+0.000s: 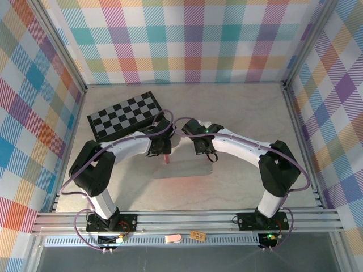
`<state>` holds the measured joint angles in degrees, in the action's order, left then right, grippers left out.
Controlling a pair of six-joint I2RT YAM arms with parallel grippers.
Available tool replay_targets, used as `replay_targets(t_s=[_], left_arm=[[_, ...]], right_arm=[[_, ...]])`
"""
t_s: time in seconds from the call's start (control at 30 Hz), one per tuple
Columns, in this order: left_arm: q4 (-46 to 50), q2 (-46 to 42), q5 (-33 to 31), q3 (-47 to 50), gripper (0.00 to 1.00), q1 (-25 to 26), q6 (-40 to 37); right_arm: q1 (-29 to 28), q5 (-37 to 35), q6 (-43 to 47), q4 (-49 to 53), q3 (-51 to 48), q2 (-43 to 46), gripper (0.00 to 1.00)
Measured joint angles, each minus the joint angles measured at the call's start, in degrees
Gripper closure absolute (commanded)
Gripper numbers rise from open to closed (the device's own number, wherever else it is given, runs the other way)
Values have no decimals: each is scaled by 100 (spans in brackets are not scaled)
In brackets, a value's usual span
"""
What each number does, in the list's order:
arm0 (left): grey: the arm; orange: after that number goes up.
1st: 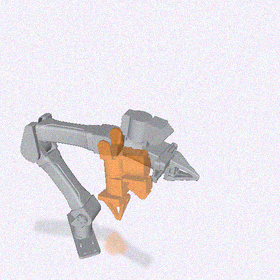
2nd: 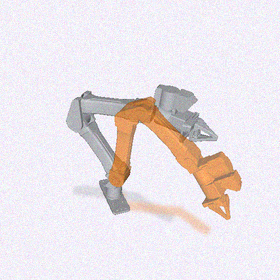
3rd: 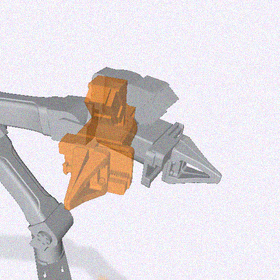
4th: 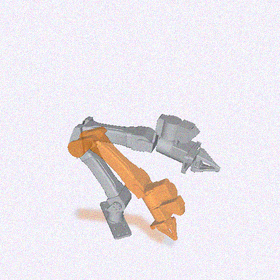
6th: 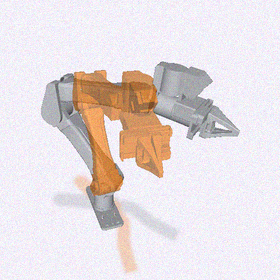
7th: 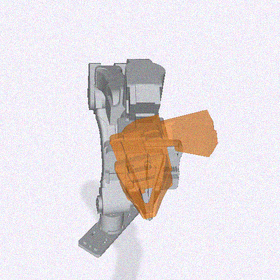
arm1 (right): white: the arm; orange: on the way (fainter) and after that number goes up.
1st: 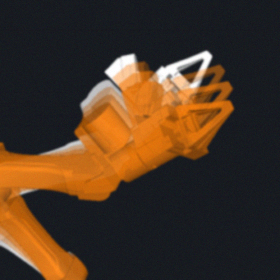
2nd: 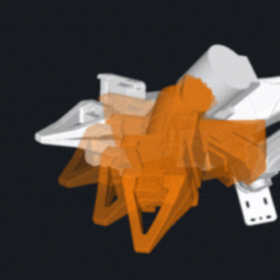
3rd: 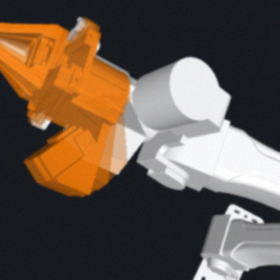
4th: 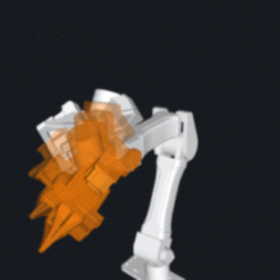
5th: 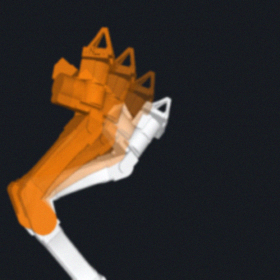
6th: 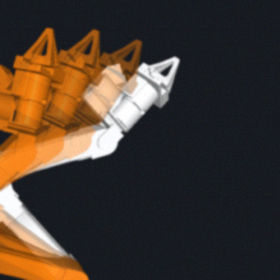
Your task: Fold the paper box
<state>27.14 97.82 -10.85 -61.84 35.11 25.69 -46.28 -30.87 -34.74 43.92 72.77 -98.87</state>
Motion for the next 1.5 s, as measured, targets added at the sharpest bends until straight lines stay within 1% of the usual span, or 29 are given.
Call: replay_targets(t_s=[0.1, 0.2, 0.3, 0.4, 0.57, 0.63, 0.8, 0.87, 0.97, 1.23, 1.33, 1.4, 1.43, 1.47, 1.5], left_arm=[[-35, -319, 468, 109, 49, -142, 7], [-192, -496, 1043, 197, 49, -343, 46], [-409, -498, 1510, 361, 51, -505, 76], [-490, -487, 1773, 553, 56, -557, 127], [-507, -422, 1851, 669, 64, -557, 173], [-586, -361, 1853, 669, 70, -557, 184], [-839, -186, 1849, 651, 80, -557, 197], [-909, -142, 1825, 645, 87, -549, 216], [-855, -101, 1637, 553, 100, -457, 216], [-328, -68, 573, 339, 100, -35, 590], [-210, -15, 315, 264, 100, 44, 721], [-173, 2, 256, 234, 100, 68, 776], [-164, 7, 240, 229, 90, 72, 780], [-157, 7, 240, 223, 85, 72, 774], [-133, 7, 223, 210, 77, 72, 772]], right_arm=[[0, -39, 0, 20, 0, 0, 100], [0, -59, 0, 24, 0, 0, 100], [0, -61, 0, 35, 0, 0, 100], [0, -61, 0, 35, 0, 0, 100], [0, -59, 0, 35, 2, 0, 100], [0, -57, 0, 35, 2, 0, 100], [0, -42, 0, 31, 2, 0, 100], [0, -33, 0, 28, 7, 0, 100], [0, -17, 0, 11, 11, 0, 100], [-7, 55, -42, -55, 15, 0, 100], [-20, 94, -46, -81, 22, 0, 100], [-22, 96, -46, -92, 22, 0, 100], [-22, 96, -46, -96, 22, 0, 100], [-22, 96, -46, -96, 22, 0, 100], [-22, 98, -46, -98, 22, 0, 100]])
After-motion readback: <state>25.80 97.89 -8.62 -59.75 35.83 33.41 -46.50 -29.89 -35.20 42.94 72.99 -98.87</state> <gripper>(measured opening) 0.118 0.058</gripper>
